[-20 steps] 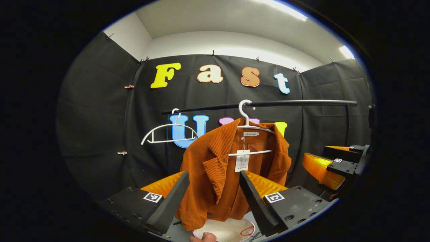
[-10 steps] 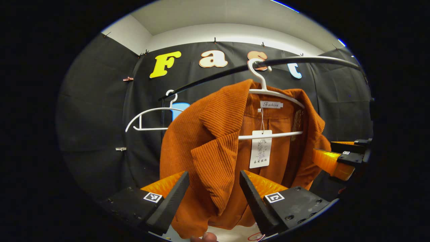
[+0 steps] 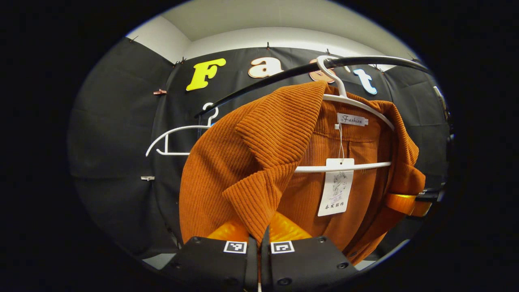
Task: Grasp the clothes on the hanger with both hands and then place them into the laundry hamper below.
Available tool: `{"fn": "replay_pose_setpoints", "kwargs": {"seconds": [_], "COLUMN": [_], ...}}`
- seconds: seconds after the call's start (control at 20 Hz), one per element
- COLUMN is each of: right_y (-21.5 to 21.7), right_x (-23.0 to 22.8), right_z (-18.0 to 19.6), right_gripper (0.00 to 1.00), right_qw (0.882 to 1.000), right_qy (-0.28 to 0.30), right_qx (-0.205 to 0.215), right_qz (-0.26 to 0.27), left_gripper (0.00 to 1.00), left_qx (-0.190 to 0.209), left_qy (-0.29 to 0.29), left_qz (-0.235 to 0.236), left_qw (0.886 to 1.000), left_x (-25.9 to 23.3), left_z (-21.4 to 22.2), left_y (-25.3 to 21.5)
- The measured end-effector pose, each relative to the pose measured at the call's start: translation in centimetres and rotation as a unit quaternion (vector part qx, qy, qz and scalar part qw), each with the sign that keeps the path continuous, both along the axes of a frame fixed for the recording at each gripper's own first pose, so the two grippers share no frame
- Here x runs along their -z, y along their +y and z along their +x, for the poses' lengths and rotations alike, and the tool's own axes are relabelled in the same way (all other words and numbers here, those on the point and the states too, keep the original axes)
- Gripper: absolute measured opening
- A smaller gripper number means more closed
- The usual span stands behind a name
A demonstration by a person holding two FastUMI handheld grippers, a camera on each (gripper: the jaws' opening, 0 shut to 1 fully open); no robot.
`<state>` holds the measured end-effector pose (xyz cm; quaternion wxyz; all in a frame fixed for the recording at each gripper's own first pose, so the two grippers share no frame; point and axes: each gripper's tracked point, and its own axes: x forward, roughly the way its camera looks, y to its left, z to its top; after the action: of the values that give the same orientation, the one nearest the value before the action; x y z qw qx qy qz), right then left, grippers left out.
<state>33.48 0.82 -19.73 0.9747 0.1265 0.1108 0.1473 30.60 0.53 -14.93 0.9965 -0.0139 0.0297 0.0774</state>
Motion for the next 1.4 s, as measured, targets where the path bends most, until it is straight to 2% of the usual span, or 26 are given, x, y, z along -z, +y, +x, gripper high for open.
{"fn": "replay_pose_setpoints", "kwargs": {"seconds": [0.05, 0.1, 0.15, 0.25, 0.4, 0.45, 0.6, 0.8, 0.95, 1.25, 1.3, 1.35, 1.4], "right_y": [0.2, 0.3, 0.6, 0.1, -0.6, -1.0, -3.7, -7.8, -10.2, -12.4, -12.5, -12.4, -12.0], "right_x": [0.1, 0.0, 0.2, -0.7, -3.9, -5.2, -8.7, -10.7, -11.0, -11.1, -10.3, -9.0, -7.8], "right_z": [0.1, 0.4, 0.9, 0.1, -0.1, -0.3, 0.4, 2.7, 4.0, 7.6, 8.4, 9.0, 9.1], "right_gripper": [0.08, 0.08, 0.04, 0.05, 0.04, 0.04, 0.05, 0.04, 0.04, 0.04, 0.04, 0.08, 0.04], "right_qw": [0.999, 0.998, 0.996, 0.992, 0.992, 0.991, 0.991, 0.992, 0.99, 0.988, 0.988, 0.99, 0.991], "right_qy": [0.016, 0.034, 0.049, 0.075, 0.067, 0.058, 0.021, -0.026, -0.039, -0.044, -0.037, -0.024, -0.009], "right_qx": [-0.009, -0.016, -0.021, -0.029, -0.04, -0.043, -0.014, 0.053, 0.095, 0.131, 0.132, 0.128, 0.122], "right_qz": [0.027, 0.052, 0.072, 0.097, 0.104, 0.108, 0.128, 0.11, 0.092, 0.075, 0.067, 0.061, 0.062], "left_gripper": [0.05, 0.06, 0.05, 0.05, 0.05, 0.05, 0.05, 0.05, 0.05, 0.05, 0.05, 0.05, 0.05], "left_qx": [0.007, 0.011, 0.017, 0.03, 0.047, 0.04, 0.015, -0.002, -0.016, -0.012, -0.013, -0.014, -0.014], "left_qy": [-0.002, 0.001, 0.007, 0.03, 0.061, 0.066, 0.044, 0.026, 0.014, 0.014, 0.016, 0.019, 0.026], "left_qz": [-0.001, -0.001, -0.002, -0.003, -0.018, -0.023, -0.024, -0.019, -0.002, 0.018, 0.023, 0.028, 0.028], "left_qw": [1.0, 1.0, 1.0, 0.999, 0.997, 0.997, 0.999, 0.999, 1.0, 1.0, 1.0, 0.999, 0.999], "left_x": [-0.3, -0.3, -0.3, -0.2, -1.0, -1.7, -5.0, -8.0, -9.4, -10.7, -10.6, -10.4, -9.7], "left_z": [0.0, -0.1, -0.1, -0.3, -0.7, -1.1, -2.0, -2.1, -1.7, -0.6, -0.4, -0.1, 0.1], "left_y": [0.1, 0.2, 0.3, 0.4, 0.6, 1.1, 3.4, 6.1, 7.6, 8.6, 8.9, 9.4, 9.6]}}
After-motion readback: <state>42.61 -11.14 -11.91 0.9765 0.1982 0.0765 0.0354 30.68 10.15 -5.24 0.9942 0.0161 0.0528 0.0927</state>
